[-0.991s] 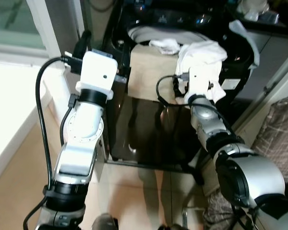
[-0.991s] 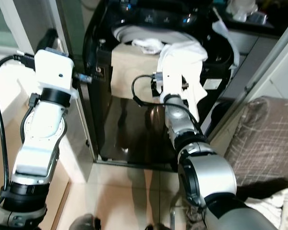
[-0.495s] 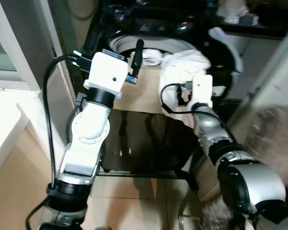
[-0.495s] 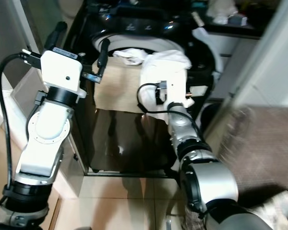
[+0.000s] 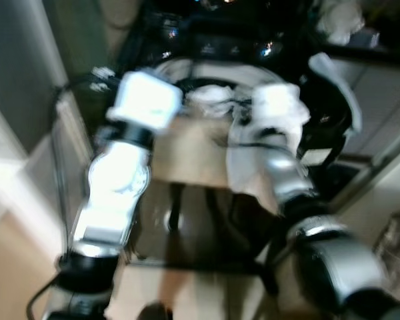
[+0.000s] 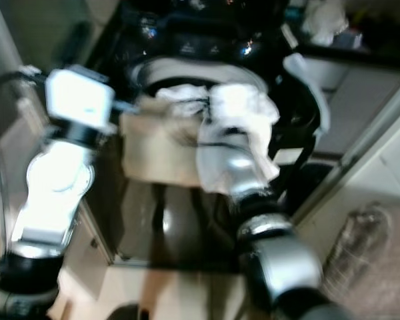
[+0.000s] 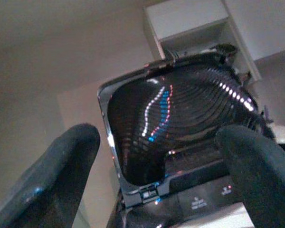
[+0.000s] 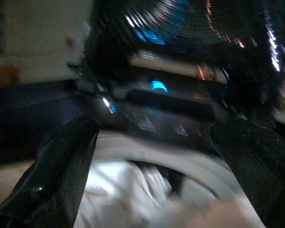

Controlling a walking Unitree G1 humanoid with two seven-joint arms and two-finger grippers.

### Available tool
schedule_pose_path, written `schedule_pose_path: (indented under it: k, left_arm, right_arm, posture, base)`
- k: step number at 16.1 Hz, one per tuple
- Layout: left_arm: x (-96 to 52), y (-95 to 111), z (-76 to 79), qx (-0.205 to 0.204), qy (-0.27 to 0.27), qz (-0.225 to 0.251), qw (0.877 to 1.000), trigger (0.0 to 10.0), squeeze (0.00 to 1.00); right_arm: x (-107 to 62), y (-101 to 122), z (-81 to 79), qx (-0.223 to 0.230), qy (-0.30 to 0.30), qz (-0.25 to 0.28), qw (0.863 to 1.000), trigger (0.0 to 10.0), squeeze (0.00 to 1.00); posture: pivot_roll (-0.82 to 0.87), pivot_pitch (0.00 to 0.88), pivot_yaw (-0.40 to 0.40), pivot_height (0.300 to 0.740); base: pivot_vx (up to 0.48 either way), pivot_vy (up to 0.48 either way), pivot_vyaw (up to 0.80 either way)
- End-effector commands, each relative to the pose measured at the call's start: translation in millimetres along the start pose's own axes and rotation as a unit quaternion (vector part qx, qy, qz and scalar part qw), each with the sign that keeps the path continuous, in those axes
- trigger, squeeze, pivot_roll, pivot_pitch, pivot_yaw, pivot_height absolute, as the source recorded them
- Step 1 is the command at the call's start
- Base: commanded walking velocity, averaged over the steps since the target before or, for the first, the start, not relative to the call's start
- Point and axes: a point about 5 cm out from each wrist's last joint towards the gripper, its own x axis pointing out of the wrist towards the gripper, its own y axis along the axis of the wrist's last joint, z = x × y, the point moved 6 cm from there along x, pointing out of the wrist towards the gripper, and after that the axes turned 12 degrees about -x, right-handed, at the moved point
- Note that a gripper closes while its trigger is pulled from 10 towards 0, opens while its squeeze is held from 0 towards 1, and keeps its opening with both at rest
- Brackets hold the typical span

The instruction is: Clothes washing

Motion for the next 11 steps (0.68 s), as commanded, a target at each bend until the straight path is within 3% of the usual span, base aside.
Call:
schedule_pose_path:
  k: [1, 6, 8, 9, 11]
  left_arm:
    - [2.6, 10.0, 7.3, -0.011, -0.005, 0.021, 1.0, 10.0, 0.0]
    - [1.1, 10.7, 1.2, -0.005, 0.001, 0.021, 1.0, 10.0, 0.0]
    - [-0.5, 9.5, -2.7, -0.003, 0.008, 0.018, 1.0, 10.0, 0.0]
    - [-0.8, 8.1, -2.3, -0.003, 0.008, 0.015, 1.0, 10.0, 0.0]
    - [-1.0, 7.9, -2.8, -0.001, 0.006, 0.014, 1.0, 10.0, 0.0]
  right_arm:
    - [-5.5, 10.7, 22.5, -0.008, -0.022, 0.032, 0.999, 10.0, 0.0]
    - [-30.8, 29.9, 24.3, 0.035, 0.017, 0.027, 0.999, 10.0, 0.0]
    - [-43.7, 14.8, 31.7, 0.042, 0.04, -0.005, 0.998, 10.0, 0.0]
    - [-53.4, -8.6, 28.7, 0.077, 0.069, -0.07, 0.992, 10.0, 0.0]
    - [-73.0, -11.8, 9.5, 0.122, 0.183, -0.119, 0.968, 10.0, 0.0]
  posture:
    - [0.11, 0.022, -0.071, 0.74]
    - [0.1, 0.033, -0.063, 0.74]
    - [0.09, 0.034, -0.061, 0.74]
    - [0.09, 0.037, -0.059, 0.74]
    - [0.08, 0.038, -0.055, 0.74]
  base:
    - [0.0, 0.0, 0.0]
    - [0.0, 0.0, 0.0]
    - [0.0, 0.0, 0.0]
    - [0.0, 0.0, 0.0]
    - [0.0, 0.0, 0.0]
